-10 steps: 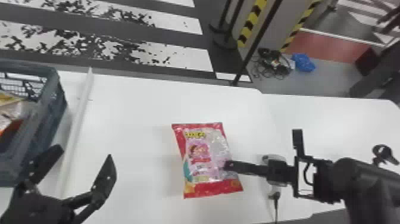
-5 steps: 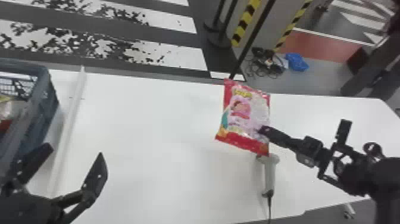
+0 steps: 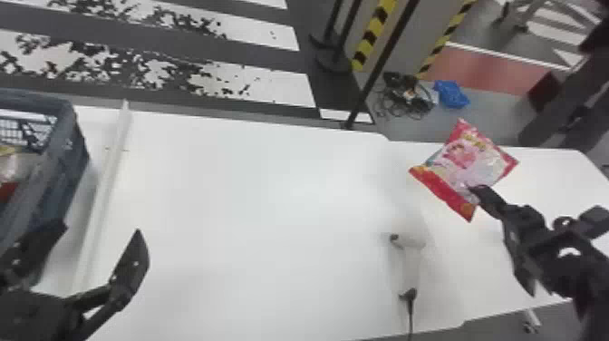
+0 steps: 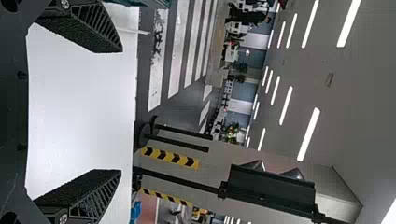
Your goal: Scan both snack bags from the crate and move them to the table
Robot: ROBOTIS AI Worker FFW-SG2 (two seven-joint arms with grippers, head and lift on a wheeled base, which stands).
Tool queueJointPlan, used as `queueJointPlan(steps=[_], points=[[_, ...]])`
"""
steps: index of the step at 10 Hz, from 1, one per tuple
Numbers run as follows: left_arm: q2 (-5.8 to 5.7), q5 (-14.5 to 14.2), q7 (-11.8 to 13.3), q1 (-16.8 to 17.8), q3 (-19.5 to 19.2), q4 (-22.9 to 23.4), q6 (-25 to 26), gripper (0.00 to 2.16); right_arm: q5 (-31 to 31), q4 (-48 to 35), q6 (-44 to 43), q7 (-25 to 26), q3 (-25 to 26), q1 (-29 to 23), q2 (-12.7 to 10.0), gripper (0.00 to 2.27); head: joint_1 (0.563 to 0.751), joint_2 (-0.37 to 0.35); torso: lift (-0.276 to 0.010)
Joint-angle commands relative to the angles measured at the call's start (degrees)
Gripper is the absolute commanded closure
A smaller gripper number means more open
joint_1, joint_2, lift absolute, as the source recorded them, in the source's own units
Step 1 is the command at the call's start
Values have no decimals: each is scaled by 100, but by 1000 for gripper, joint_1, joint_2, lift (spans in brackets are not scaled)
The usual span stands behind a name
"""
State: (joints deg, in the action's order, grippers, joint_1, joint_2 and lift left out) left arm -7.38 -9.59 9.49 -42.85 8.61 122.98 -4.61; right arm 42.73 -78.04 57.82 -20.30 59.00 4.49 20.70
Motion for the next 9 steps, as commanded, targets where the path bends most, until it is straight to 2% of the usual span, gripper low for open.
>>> queueJointPlan(steps=[1,2,3,5,6,7,8,9], points=[[0,-60,9,58,-34,-90,-18,70,-133,245,-688,377,-64,8,4,2246,695,-350,-87],[0,-87,27,93,-26,-134,-18,70,-212,456,-1093,870,-169,17,4,2246,695,-350,-87],[-18,-131,71,102,-26,-143,-18,70,-379,869,-1585,1081,-231,96,13,2246,695,-350,-87],[-105,-306,106,110,-105,-125,-18,70,-546,1230,-1901,1485,-231,96,48,2246,695,-350,-87],[-149,-394,141,110,-131,-108,-18,70,-669,1265,-1884,1801,-240,96,57,2145,695,-350,-87],[-176,-394,141,110,-131,-90,-18,70,-792,1265,-1761,2021,-354,87,57,1220,695,-350,-87],[-176,-394,141,110,-122,-81,0,70,-819,1247,-1725,2162,-477,43,40,-1,695,-350,-87],[-185,-394,132,110,-131,-99,18,70,-775,1212,-1778,2162,-512,17,-13,-1,695,-350,-87]])
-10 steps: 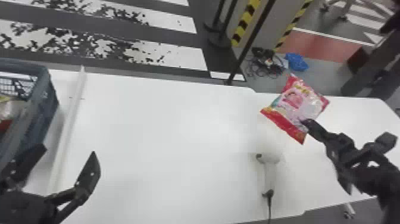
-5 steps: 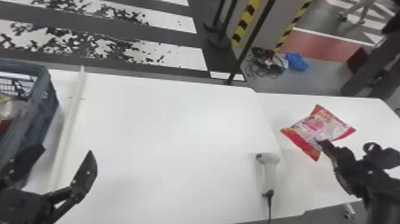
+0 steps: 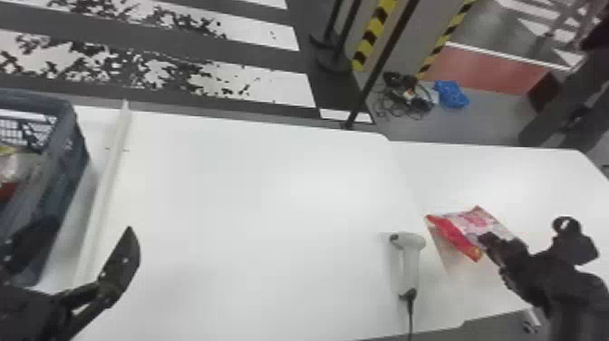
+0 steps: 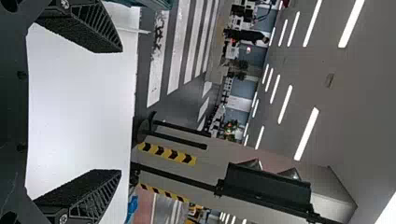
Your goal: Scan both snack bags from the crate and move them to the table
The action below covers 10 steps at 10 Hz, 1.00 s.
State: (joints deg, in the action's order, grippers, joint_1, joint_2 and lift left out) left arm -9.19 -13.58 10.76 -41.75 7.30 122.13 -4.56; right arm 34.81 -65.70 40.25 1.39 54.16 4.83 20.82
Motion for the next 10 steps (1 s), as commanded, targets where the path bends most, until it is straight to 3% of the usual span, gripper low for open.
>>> queueJointPlan(steps=[1,2,3,5,7,9,10], points=[[5,-57,-21,0,-27,-23,30,70,43,-66,-144,46,-90,-70,-69,39,695,-350,-87],[23,-74,-21,0,-18,-23,30,70,52,-479,-162,450,-231,-281,-96,56,695,-350,-87],[40,-136,-13,0,-18,-23,13,70,70,-1217,-180,802,-433,-632,-263,56,695,-350,-87],[58,-118,-13,70,52,-31,30,70,210,-2615,-74,793,-582,-1397,-562,60,695,-350,-87],[58,-92,-39,149,122,-23,48,70,202,-4109,-109,248,-908,-2250,-939,63,695,-350,-87],[40,-92,-65,167,131,30,224,70,158,-4768,260,-789,-1066,-2461,-1317,66,695,-350,-87],[40,-92,-74,158,105,65,364,73,-176,-5164,14,-965,-1497,-2733,-1484,43,695,-350,-87]])
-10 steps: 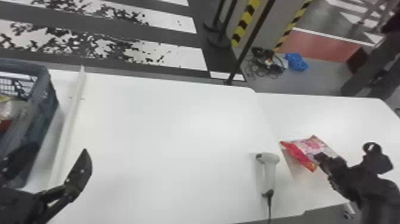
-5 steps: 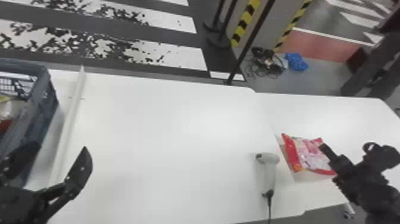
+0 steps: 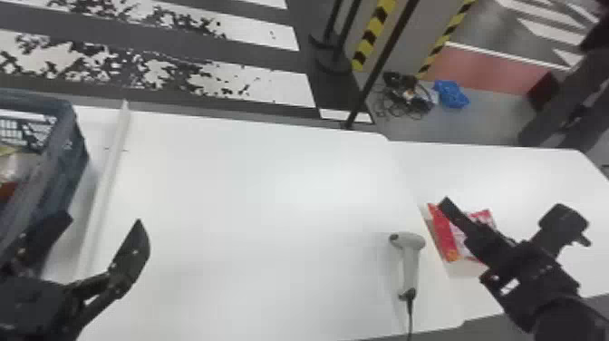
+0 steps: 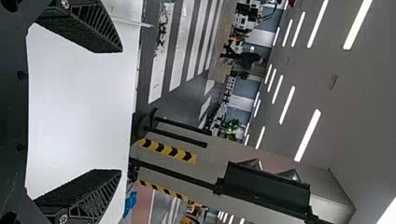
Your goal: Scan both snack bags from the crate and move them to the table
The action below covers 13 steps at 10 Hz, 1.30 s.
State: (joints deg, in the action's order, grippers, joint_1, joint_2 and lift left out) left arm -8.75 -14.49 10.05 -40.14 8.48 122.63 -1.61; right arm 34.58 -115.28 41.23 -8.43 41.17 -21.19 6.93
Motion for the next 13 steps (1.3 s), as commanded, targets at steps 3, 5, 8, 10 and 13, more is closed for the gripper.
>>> queueJointPlan(steps=[3,5,8,10,13], points=[[14,43,-20,-108,22,279,526,73,-1190,-847,-1613,-203,-1920,-896,-412,53,695,-350,-87],[14,69,-134,-249,13,428,526,73,-1700,-909,-2474,-203,-2834,-1327,-578,63,695,-350,-87],[14,148,-451,-328,-5,542,667,73,-2148,-882,-3248,-212,-3423,-1881,-596,120,695,-208,-87],[84,148,-539,-328,13,542,667,73,-2236,-839,-3863,-441,-3414,-2232,-578,124,695,-183,-87],[225,192,-776,-512,13,788,667,73,-2175,-874,-4302,-634,-3396,-2531,-543,117,695,-173,-87]])
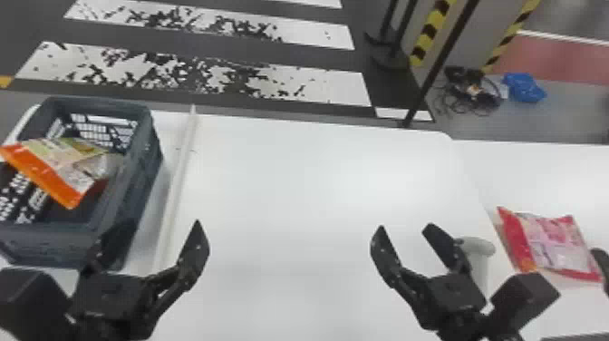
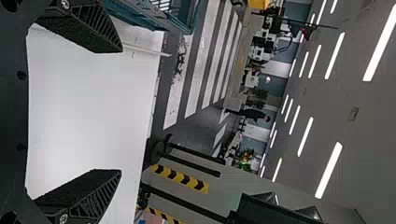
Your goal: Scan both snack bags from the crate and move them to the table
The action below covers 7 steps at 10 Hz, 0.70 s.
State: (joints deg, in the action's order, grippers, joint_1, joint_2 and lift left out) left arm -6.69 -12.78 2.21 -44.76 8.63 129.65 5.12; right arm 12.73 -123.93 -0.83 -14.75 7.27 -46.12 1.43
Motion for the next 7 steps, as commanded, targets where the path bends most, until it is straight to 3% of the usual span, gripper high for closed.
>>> queueJointPlan(steps=[1,2,3,4,5,7], points=[[19,21,-36,-147,-151,482,399,73,45,-8,-132,-54,-15,-29,15,117,695,-172,-87],[63,-32,-124,-129,-388,869,944,73,89,-43,-149,-107,-24,-29,41,117,695,-164,-87],[124,-313,-168,-15,-687,1088,1418,73,133,-79,-132,-160,-41,-29,76,120,695,-141,-87],[221,-955,-203,205,-1047,1185,1910,80,186,-114,-132,-230,-94,-29,129,120,695,-110,-87],[247,-1561,-274,521,-1372,1141,2420,83,238,-114,-132,-283,-147,-20,156,120,695,-70,-87],[265,-2010,-827,952,-1601,1036,2596,90,230,-114,-61,-371,-270,68,279,124,695,-18,-87]])
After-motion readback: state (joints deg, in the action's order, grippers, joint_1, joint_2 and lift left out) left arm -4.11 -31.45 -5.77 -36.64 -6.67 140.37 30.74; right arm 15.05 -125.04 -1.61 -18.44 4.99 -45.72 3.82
